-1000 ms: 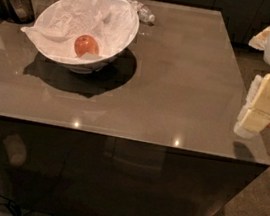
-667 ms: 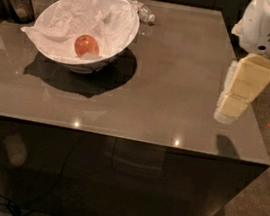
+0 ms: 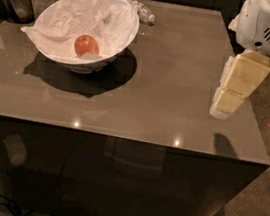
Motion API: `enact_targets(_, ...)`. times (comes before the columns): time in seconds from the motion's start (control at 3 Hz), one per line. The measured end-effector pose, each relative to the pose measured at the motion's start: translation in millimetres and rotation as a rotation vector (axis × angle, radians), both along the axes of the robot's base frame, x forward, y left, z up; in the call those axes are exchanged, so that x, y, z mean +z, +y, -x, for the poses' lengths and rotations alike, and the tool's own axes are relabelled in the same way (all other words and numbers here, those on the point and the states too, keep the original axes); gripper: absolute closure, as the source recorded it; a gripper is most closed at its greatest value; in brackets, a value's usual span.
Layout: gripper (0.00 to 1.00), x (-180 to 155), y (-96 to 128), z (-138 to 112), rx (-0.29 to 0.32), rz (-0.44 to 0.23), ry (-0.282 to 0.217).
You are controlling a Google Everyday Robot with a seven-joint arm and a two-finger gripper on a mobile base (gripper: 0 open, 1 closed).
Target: Pick apple from white bowl
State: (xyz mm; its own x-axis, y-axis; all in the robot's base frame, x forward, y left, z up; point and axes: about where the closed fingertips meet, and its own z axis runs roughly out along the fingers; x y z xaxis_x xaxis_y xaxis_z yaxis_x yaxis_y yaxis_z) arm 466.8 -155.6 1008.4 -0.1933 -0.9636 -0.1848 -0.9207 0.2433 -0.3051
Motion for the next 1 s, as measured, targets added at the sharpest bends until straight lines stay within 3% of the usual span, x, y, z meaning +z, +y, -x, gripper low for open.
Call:
enact_targets(0.33, 0.00, 11.0, 38.6, -22.7, 0.074, -0.051, 0.000)
enact_targets(0.67, 0.00, 29.8, 81.1, -53.8, 0.144, -0.055, 0.002)
enact_targets(1.0, 0.00, 44.2, 103.3, -62.7, 0.180, -0.079, -0.035)
